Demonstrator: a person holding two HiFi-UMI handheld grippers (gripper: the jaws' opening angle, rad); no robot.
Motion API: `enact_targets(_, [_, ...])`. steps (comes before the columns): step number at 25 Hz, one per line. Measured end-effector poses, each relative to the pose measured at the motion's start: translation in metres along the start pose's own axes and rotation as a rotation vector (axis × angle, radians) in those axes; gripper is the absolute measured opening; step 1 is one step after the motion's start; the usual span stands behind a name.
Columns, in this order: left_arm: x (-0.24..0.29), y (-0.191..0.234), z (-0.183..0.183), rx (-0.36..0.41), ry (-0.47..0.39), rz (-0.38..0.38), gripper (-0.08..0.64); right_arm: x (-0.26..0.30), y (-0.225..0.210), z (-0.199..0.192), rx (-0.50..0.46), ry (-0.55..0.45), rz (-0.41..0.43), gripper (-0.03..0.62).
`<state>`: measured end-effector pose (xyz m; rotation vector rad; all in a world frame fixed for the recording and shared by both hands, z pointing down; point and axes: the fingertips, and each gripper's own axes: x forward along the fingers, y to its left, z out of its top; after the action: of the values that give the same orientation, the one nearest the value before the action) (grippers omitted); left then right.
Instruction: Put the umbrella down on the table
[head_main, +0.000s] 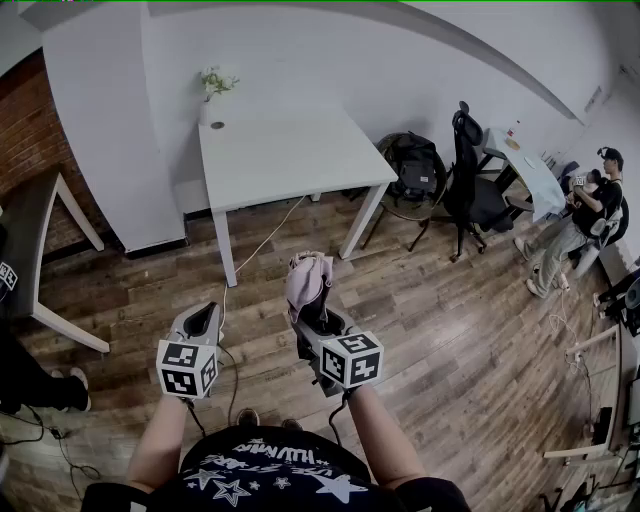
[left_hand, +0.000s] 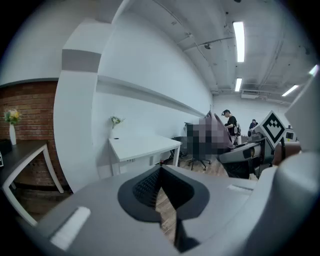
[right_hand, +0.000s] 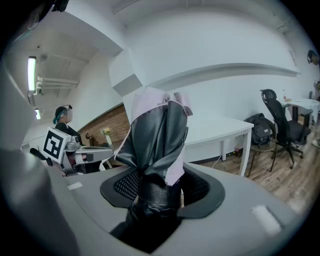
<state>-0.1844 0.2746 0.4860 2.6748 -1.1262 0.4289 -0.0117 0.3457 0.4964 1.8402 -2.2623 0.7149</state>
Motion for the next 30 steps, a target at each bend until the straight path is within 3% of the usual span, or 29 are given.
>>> enact_targets(16, [0.001, 0.032, -0.015, -0.042, 0.027, -0.053, 0.003, 0.015, 0.015, -0.016, 0.033, 0.023, -0.070, 0.242])
enact_targets(20, [-0.004, 0.045, -0.005, -0.098, -0.034, -0.120, 0.003, 0.021, 0.018, -0.025, 0.056, 0.050, -0.096, 0.244])
enact_targets(30, [0.027, 0.073, -0.008, -0.101, -0.005, -0.142, 0.003, 0.034, -0.013, -0.027, 0.109, 0.066, -0.152, 0.244])
